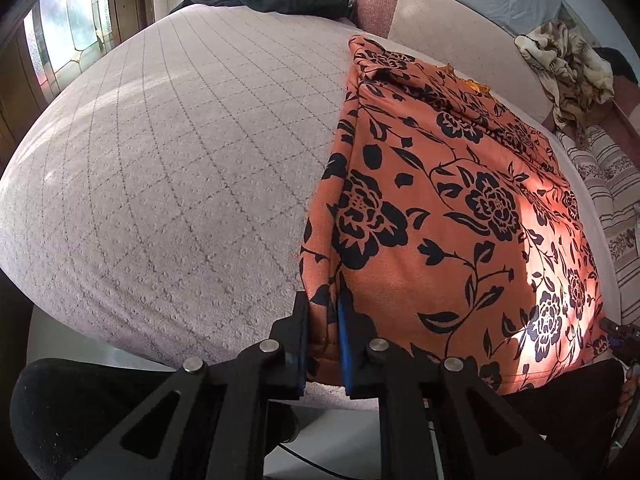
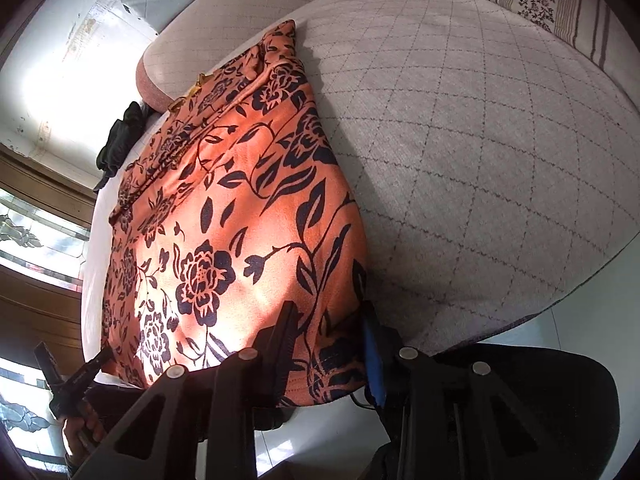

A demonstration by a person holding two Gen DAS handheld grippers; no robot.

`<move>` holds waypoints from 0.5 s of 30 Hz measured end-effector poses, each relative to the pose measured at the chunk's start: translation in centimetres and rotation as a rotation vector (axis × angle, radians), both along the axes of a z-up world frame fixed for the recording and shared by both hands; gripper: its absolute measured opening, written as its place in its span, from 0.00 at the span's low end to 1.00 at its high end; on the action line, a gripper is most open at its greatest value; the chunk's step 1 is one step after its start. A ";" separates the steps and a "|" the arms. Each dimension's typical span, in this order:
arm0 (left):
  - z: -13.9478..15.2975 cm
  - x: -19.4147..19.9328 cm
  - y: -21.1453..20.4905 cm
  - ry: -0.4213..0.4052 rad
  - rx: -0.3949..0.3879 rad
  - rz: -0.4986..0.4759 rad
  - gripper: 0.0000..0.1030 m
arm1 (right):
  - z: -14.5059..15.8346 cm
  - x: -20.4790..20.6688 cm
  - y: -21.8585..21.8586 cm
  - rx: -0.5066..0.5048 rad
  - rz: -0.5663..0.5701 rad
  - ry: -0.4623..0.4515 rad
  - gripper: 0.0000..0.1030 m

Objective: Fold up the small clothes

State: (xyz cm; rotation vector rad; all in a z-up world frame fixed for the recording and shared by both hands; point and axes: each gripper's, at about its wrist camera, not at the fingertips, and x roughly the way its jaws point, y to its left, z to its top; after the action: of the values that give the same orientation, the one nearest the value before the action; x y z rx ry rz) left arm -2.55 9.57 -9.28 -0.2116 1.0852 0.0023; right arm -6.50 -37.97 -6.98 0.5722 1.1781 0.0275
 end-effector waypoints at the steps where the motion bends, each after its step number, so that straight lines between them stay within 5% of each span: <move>1: -0.1 0.0 -0.2 0.001 0.011 -0.006 0.17 | 0.0 0.0 0.0 -0.004 0.002 0.005 0.54; 2: -0.3 0.1 -0.3 0.013 0.026 -0.004 0.36 | -0.1 0.0 0.0 -0.012 0.003 0.008 0.78; 3: -0.5 0.2 -0.3 0.019 0.032 0.002 0.57 | -0.2 0.0 0.0 -0.026 -0.004 0.007 0.78; 5: -0.7 0.2 -0.7 0.012 0.048 -0.003 0.61 | -0.6 0.3 0.1 -0.029 0.004 0.022 0.76; 7: -0.8 0.2 -1.1 0.013 0.074 -0.024 0.43 | -0.9 0.5 0.4 -0.034 0.016 0.024 0.50; 8: -0.6 0.2 -1.0 0.012 0.055 -0.036 0.17 | -1.0 0.6 0.3 -0.036 0.018 0.027 0.21; 9: -0.3 0.3 -0.8 0.017 0.024 -0.044 0.07 | -1.0 0.6 0.2 -0.009 0.025 0.023 0.07; 15: 4.9 -0.3 0.8 -0.110 -0.085 -0.006 0.07 | 2.9 -0.2 -1.3 0.079 -0.032 -0.095 0.07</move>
State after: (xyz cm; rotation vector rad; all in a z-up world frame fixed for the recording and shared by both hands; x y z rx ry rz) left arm -2.84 10.36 -4.38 -0.2814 0.9773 -0.0603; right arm -6.74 -39.26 -4.07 0.6523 1.0793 0.0737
